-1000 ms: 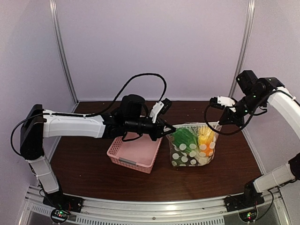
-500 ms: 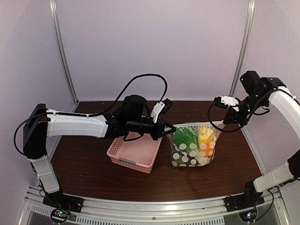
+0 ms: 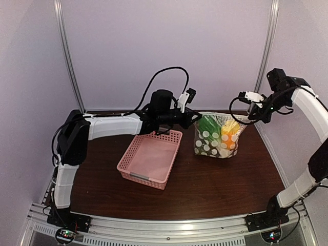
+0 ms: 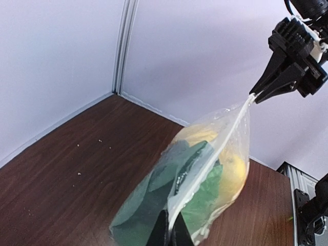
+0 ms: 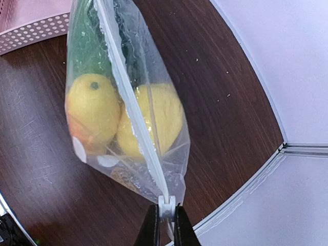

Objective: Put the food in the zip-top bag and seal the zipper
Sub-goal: Place the zipper food storage bag at the center of the board.

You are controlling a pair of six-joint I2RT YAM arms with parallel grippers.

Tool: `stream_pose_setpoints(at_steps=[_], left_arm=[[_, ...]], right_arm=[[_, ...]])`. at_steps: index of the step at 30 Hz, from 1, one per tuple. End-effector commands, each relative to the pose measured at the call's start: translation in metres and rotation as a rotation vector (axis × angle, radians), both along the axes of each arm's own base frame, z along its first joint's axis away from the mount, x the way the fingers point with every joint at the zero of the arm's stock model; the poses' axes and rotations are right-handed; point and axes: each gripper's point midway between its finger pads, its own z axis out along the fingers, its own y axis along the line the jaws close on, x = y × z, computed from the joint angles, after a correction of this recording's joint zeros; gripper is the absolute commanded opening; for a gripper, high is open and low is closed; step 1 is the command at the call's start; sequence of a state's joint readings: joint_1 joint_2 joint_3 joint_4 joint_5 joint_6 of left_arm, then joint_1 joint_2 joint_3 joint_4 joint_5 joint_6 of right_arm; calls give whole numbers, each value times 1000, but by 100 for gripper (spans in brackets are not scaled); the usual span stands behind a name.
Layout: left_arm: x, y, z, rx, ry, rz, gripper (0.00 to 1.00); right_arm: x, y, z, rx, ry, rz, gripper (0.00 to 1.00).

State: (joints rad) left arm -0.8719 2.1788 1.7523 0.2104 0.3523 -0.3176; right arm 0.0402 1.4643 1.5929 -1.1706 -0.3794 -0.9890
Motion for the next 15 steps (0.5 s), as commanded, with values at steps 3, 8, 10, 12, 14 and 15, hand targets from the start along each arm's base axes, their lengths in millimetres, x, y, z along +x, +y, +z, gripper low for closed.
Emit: stream_pose_setpoints(at_steps=[3,8,10,12,14,15], left_arm=[[-5,-9,27,-87,-36,-97,4],[-43,-8,-31,-19,114,-257,20],[-65,-2,-46,15,148,-313,27],[-87,5,-49,47,155,-364,36],[-105,14,-44,51,152,-411,47],[-113,18,-40,48,156,-434,52]], right_arm=[[-26,1,-3,20,-31,33,0],[-76,13,-58,71,67,103,0],[-101,19,-76,98,134,131,5],[-125,24,-85,126,187,158,13],[-142,26,-86,141,205,173,24],[-149,27,-85,150,205,180,31]])
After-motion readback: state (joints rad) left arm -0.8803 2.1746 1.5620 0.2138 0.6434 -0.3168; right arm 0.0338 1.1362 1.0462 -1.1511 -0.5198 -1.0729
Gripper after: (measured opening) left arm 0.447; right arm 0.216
